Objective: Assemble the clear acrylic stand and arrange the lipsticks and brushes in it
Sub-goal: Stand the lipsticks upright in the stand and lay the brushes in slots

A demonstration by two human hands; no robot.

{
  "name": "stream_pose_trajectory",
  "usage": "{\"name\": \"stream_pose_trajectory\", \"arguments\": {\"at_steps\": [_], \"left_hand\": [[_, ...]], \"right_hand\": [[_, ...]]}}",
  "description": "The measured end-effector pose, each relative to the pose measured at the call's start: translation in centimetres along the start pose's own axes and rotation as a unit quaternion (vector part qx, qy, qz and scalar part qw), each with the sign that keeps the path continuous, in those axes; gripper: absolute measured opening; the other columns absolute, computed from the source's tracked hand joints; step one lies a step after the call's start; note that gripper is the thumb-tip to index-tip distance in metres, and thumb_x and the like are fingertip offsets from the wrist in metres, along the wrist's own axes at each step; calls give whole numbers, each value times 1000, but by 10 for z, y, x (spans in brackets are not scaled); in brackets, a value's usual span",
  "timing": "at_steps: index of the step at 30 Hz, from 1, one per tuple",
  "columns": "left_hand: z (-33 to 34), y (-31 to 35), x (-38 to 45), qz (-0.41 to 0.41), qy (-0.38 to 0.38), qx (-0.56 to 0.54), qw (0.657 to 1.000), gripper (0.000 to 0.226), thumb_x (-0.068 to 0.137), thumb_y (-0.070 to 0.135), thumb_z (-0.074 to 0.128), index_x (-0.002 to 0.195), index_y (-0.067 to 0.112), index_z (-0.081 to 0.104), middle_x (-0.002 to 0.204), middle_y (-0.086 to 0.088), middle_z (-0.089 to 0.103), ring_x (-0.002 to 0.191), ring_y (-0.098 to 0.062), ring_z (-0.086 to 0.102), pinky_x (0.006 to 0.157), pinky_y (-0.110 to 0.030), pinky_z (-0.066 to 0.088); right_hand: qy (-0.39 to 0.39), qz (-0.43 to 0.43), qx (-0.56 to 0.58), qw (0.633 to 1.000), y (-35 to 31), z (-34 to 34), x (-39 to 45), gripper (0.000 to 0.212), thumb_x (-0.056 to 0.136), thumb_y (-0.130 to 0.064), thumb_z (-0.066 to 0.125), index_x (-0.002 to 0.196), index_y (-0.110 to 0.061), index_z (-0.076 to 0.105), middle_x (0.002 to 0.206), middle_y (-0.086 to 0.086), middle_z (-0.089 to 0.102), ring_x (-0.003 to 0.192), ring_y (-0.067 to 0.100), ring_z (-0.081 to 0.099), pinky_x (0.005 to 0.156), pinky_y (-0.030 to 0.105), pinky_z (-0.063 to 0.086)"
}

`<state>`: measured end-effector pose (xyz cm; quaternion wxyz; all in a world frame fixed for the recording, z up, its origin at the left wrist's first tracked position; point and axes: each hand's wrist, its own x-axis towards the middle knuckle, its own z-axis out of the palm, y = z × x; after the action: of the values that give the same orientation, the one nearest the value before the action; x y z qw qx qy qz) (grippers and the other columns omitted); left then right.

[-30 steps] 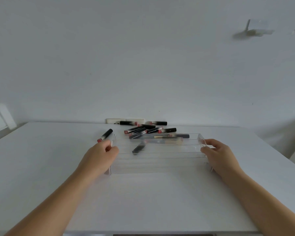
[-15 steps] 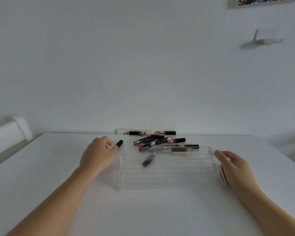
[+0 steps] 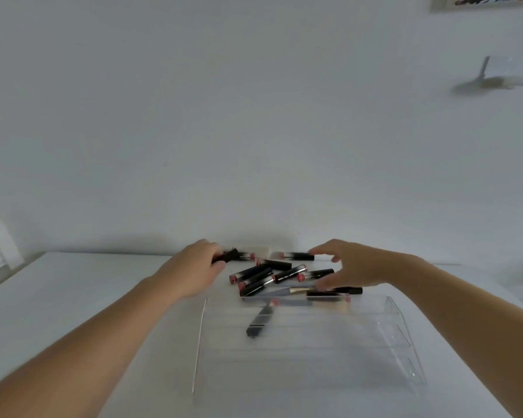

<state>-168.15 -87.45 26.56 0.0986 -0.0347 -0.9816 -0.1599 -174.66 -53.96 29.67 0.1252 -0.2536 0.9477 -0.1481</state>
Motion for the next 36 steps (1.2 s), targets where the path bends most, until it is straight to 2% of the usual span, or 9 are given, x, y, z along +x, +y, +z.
{"name": "stream_pose_trajectory", "arguments": {"at_steps": [3,6,11,14,19,21,29,32,36], "left_hand": [[5,16,28,62,-58,40,996,12,94,33,57,96,23,62,99,6,53,88,-18,59,79,-38,50],[14,28,47,63,-105,77,990,11,89,33,56,89,23,59,98,4,55,87,-20,59,75,-37,51],[27,39,59,66,-144,73,985,19,91,41,55,88,23,58,83,6,60,72,-13,57,57,-32,40],[33,44,58,72,-161,96,980,30,91,54,57,94,24,56,85,8,57,74,-14,57,61,-33,43],[32,50,59,68,-202,118,970,32,88,50,59,95,19,55,89,1,64,80,-22,63,72,-38,52],[32,48,59,65,-215,114,968,33,89,52,56,98,21,55,92,2,65,84,-22,64,80,-40,55],[32,35,50,76,-228,83,967,27,95,50,52,110,27,55,100,10,63,91,-15,61,78,-30,47],[28,26,46,78,-220,102,967,29,97,48,50,111,23,57,100,8,64,89,-16,61,71,-26,43],[20,17,41,63,-244,115,961,20,100,44,51,96,24,51,92,5,58,81,-17,57,74,-35,47]], "right_hand": [[-24,-29,-28,999,-2,10,34,95,70,-75,67,152,-45,28,152,-22,33,132,5,38,104,25,31],[-19,-40,-33,998,-5,18,56,88,73,-67,61,151,-46,28,152,-21,34,132,6,40,101,26,32],[-3,-65,-60,996,-14,28,69,61,79,-43,56,140,-39,48,123,-14,48,103,8,50,83,26,41],[-12,-85,-80,993,-22,34,73,37,79,-36,61,116,-34,56,102,-13,50,95,14,54,75,28,46],[-49,-68,-82,993,-37,29,76,33,78,-35,65,108,-26,55,96,-6,59,84,14,58,66,31,49],[-76,-59,-91,991,-44,27,79,35,77,-37,68,107,-27,52,89,-7,59,76,10,57,59,28,43],[-93,-70,-101,988,-68,27,92,72,68,-46,75,132,-43,43,84,-7,64,62,13,64,66,38,62],[-99,-60,-120,986,-72,34,96,56,71,-47,70,120,-33,48,83,-1,66,67,21,70,64,41,62],[-76,-67,-189,977,-73,47,106,6,87,-29,54,85,-27,49,81,3,65,64,20,63,63,38,59]]}}
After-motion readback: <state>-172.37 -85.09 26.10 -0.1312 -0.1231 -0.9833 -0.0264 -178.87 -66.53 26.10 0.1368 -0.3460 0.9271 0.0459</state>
